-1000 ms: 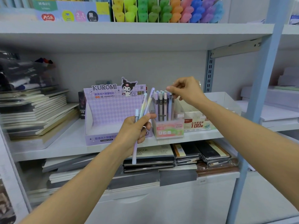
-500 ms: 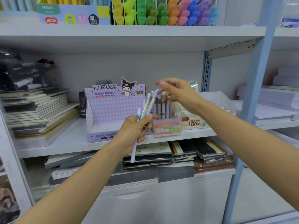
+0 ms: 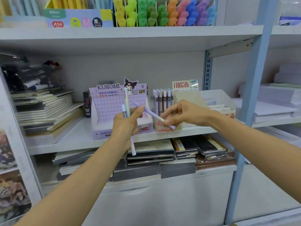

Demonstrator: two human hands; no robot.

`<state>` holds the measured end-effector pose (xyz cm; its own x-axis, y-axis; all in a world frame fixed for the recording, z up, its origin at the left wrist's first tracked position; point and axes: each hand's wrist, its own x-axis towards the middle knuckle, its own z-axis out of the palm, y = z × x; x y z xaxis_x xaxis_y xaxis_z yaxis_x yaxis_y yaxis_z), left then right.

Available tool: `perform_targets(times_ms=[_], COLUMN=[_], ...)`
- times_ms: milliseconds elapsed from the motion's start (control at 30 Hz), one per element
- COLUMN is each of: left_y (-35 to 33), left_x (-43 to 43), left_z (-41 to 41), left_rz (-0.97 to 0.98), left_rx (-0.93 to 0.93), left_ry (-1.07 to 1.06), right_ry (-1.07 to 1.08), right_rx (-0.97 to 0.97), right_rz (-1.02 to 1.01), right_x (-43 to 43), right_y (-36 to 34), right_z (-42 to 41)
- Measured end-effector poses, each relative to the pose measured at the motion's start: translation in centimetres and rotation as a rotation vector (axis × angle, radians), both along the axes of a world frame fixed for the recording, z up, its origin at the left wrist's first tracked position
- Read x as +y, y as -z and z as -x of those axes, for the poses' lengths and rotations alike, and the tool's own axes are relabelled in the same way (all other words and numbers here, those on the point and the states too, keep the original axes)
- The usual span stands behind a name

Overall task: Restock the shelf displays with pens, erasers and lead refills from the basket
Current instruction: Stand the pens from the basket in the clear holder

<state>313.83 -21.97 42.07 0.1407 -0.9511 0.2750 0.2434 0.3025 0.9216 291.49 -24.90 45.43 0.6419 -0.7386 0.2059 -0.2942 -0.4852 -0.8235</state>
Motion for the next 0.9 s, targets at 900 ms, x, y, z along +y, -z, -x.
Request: perform_targets(times_ms=[900], left_y=[0.5], left_x=[-1.0], left_z=[2.1], left_rz=[-0.003], left_rx=[-0.192], left_ry=[0.146], right_ry=[0.156], right_rx=[-0.445], right_rz=[0.125], right_x=[-2.0], right_y=[-1.4], right_z=[-2.3])
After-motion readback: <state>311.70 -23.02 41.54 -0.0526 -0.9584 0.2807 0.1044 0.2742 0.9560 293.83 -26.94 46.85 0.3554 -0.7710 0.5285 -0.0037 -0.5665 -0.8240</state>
